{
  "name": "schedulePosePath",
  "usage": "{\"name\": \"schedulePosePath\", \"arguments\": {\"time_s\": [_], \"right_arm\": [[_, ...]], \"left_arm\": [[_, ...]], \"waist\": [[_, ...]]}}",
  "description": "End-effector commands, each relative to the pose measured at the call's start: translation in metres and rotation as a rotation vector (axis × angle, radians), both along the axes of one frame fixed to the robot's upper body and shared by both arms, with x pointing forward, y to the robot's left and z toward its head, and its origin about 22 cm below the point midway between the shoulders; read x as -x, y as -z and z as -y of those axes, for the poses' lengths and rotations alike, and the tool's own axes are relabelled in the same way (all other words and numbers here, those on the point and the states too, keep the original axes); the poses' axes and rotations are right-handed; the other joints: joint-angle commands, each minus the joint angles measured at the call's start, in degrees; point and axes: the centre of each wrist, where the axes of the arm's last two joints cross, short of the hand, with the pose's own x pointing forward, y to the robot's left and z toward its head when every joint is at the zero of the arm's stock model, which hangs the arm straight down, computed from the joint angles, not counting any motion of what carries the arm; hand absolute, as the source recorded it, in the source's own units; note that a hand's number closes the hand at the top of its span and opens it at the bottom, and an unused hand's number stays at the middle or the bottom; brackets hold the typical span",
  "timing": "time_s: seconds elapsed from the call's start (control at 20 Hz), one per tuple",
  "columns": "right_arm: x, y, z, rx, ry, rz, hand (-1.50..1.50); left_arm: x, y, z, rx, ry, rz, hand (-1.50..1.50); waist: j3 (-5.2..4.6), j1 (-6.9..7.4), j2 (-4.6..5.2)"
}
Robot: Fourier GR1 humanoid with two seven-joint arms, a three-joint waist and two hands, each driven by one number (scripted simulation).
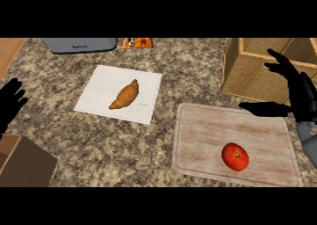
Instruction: Pick the tomato from the cutting board and place it in the basket
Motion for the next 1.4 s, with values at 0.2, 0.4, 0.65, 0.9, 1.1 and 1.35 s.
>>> {"name": "schedulePosePath", "arguments": {"time_s": [0.2,0.4,0.65,0.9,1.1,1.35], "right_arm": [[0.006,-0.057,0.021,0.315,0.099,-0.227,-1.50],[0.017,-0.066,0.008,0.378,0.059,-0.435,-1.50],[0.030,-0.095,-0.005,0.451,0.039,-0.577,-1.50],[0.046,-0.132,-0.024,0.460,0.024,-0.605,-1.50],[0.060,-0.153,-0.029,0.444,0.010,-0.620,-1.50],[0.070,-0.150,-0.038,0.393,0.022,-0.625,-1.50]], "left_arm": [[0.036,0.066,0.005,0.087,-0.061,-0.292,0.00],[0.040,0.063,0.008,0.082,-0.054,-0.291,0.00],[0.049,0.067,0.013,0.090,-0.060,-0.316,0.00],[0.057,0.073,0.021,0.109,-0.048,-0.316,0.00],[0.062,0.076,0.020,0.087,-0.070,-0.310,0.00],[0.064,0.076,0.027,0.103,-0.047,-0.294,0.00]], "waist": [[-3.43,-1.65,1.03],[-3.24,-1.48,1.07],[-3.04,-1.02,1.36],[-2.82,-1.02,1.48],[-2.56,-1.60,1.70],[-2.47,-0.38,2.32]]}}
